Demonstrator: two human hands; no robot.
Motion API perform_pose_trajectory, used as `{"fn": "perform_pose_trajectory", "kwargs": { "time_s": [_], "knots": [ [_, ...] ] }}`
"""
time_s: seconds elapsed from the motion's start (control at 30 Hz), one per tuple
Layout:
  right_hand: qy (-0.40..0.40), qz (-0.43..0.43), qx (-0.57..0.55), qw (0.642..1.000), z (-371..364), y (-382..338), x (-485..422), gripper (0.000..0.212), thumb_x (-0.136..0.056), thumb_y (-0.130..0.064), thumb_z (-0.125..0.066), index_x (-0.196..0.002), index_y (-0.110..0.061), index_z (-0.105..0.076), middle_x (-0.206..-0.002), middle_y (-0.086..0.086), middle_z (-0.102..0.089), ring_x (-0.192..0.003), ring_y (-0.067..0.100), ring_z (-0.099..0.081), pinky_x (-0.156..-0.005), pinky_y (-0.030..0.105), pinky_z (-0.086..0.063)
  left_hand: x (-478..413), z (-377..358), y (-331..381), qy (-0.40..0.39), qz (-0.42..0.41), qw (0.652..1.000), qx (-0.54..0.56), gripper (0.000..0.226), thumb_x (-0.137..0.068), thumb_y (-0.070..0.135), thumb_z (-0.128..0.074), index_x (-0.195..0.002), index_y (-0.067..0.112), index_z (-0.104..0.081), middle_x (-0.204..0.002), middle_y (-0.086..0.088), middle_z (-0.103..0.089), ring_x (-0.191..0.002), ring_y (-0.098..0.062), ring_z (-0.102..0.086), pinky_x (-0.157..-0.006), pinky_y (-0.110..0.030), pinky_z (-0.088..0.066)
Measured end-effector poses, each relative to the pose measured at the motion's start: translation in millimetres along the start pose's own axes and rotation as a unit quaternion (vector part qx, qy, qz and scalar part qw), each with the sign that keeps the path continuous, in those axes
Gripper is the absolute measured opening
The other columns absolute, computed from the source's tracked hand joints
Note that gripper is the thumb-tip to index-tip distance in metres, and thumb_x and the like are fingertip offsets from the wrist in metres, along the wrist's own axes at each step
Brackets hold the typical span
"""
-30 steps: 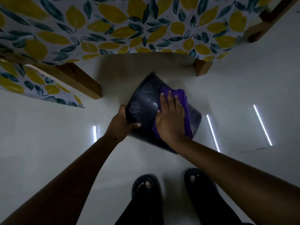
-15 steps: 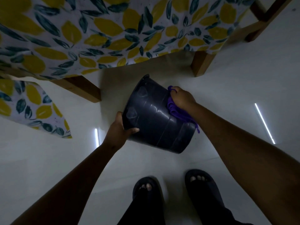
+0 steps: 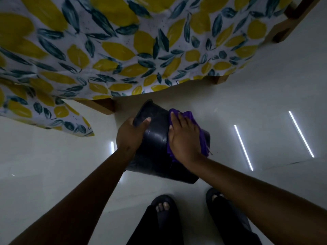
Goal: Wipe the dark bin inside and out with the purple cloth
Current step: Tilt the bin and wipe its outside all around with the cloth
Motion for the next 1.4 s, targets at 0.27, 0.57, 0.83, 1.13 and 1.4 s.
{"fn": "perform_pose_trajectory", "kwargs": {
  "time_s": [0.27,0.57,0.83,1.13,1.4],
  "knots": [
    [0.063,0.057,0.015,0.996,21.7,-12.8,-18.4,0.05,-0.097,-0.033,-0.031,-0.145,-0.017,-0.036,-0.148,0.013,-0.041,-0.134,0.034,-0.039,-0.107,0.046,-0.035,11.1,-11.7,13.0,0.002,-0.092,0.995,0.046,0.03,-0.079,0.043,-0.071,-0.084,0.014,-0.067,-0.081,0.003,-0.07,-0.076,-0.008,-0.065,-0.067,-0.024,-0.051],
    [-0.075,-0.102,-0.082,0.989,19.9,58.8,-60.4,0.042,-0.097,-0.036,-0.034,-0.137,-0.028,-0.046,-0.13,0.015,-0.057,-0.113,0.035,-0.054,-0.096,0.042,-0.042,19.1,-15.8,-6.4,0.022,-0.067,0.996,0.055,0.028,-0.084,0.048,-0.063,-0.082,0.02,-0.06,-0.076,0.011,-0.063,-0.072,-0.003,-0.059,-0.059,-0.014,-0.042],
    [-0.001,-0.023,-0.018,1.0,15.7,32.7,-20.2,0.049,-0.097,-0.026,-0.032,-0.144,-0.015,-0.037,-0.143,0.016,-0.046,-0.128,0.033,-0.046,-0.106,0.042,-0.038,17.5,-15.0,-33.3,-0.022,-0.059,0.996,0.06,0.03,-0.084,0.048,-0.062,-0.093,0.02,-0.058,-0.087,0.009,-0.064,-0.083,-0.008,-0.062,-0.069,-0.024,-0.053],
    [-0.037,0.056,0.022,0.997,7.6,2.5,-30.4,0.047,-0.101,-0.035,-0.026,-0.148,-0.03,-0.027,-0.155,0.01,-0.028,-0.139,0.034,-0.03,-0.111,0.05,-0.03,11.7,-14.7,-32.1,-0.034,-0.076,0.996,0.039,0.033,-0.086,0.043,-0.062,-0.106,0.017,-0.055,-0.102,0.001,-0.064,-0.092,-0.017,-0.06,-0.073,-0.023,-0.05],
    [-0.247,-0.116,-0.104,0.956,0.5,50.4,-89.1,0.049,-0.101,-0.042,-0.019,-0.144,-0.027,-0.035,-0.147,0.013,-0.043,-0.128,0.033,-0.044,-0.107,0.041,-0.034,15.2,-14.0,-30.4,-0.046,-0.066,0.996,0.039,0.03,-0.089,0.042,-0.058,-0.107,0.019,-0.054,-0.1,0.001,-0.062,-0.092,-0.017,-0.059,-0.079,-0.031,-0.052]
  ]
}}
Point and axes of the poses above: each hand's wrist, its own x-axis away from the middle knuckle, its own z-axis out of the back of the hand, y = z × x, the point moved 5 cm from there along -x, towards the middle knuckle
